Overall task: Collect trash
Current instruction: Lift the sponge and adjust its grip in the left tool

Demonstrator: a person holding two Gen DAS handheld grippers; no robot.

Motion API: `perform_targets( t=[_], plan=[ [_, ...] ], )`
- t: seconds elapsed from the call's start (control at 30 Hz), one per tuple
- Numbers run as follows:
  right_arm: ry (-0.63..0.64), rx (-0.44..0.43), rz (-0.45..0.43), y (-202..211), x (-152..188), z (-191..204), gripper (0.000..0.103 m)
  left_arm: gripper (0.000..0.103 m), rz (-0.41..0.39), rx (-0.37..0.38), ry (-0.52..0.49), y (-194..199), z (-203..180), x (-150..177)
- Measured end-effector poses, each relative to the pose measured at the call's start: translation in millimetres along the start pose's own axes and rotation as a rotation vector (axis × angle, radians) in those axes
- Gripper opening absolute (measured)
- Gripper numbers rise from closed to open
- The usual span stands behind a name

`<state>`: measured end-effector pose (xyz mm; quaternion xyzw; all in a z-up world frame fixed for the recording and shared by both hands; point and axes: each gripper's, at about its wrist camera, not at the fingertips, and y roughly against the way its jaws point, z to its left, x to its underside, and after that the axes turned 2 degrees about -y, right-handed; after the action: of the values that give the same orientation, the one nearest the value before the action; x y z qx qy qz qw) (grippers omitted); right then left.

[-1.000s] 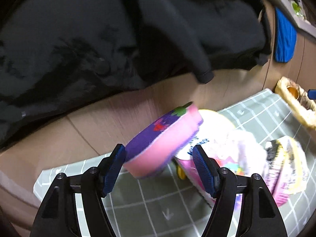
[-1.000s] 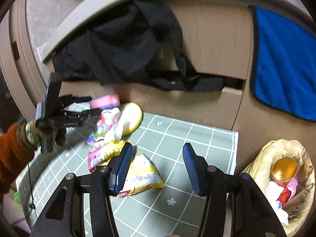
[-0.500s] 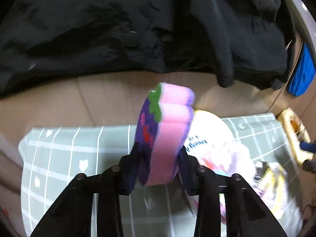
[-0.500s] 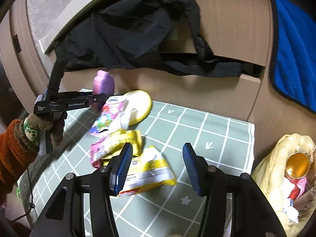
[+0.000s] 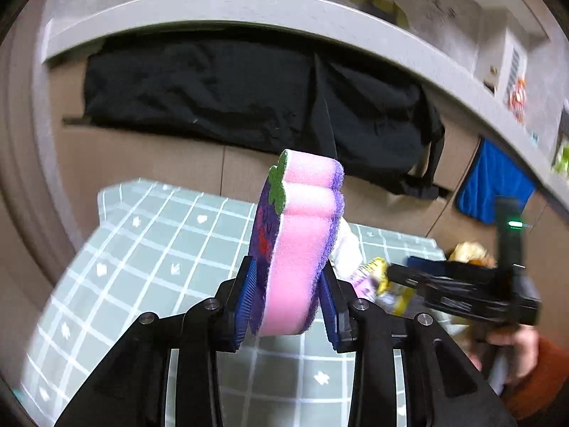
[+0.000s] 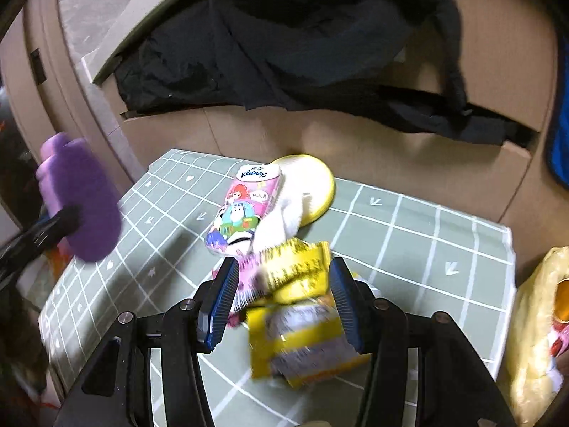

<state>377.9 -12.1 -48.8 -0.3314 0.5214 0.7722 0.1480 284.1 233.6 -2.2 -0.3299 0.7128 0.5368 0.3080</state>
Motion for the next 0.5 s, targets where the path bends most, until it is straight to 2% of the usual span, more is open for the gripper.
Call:
perform_targets(
  t=[0.1,0.2,0.27,0.43,0.5],
  plan=[
    [-0.062,0.035,0.022,-20.3,-8.9,-0.6,0.050,0.035,0.007,-0.011,0.055,2.8,3.9,8.2],
    [-0.123,0.047,0.087,-40.6,-8.1,-7.7,0.050,0.035,0.021,-0.008,0.067,7.0,5.2,18.0],
    [-0.157,0.016,0.123,-45.9,3.1,-11.1,0.051,0.035,0.025,-0.009,0.070,8.6,8.4,21.5],
    [-0.070,0.002,0.145,-41.6,21.4,3.6,0.051,0.035,0.056,-0.013,0.121,-0.9,18.0,25.0],
    [-0.036,-0.022,0.159,-39.4,25.1,8.9,0.048,0.035,0.062,-0.009,0.128,-1.7,18.4,27.7]
  ],
)
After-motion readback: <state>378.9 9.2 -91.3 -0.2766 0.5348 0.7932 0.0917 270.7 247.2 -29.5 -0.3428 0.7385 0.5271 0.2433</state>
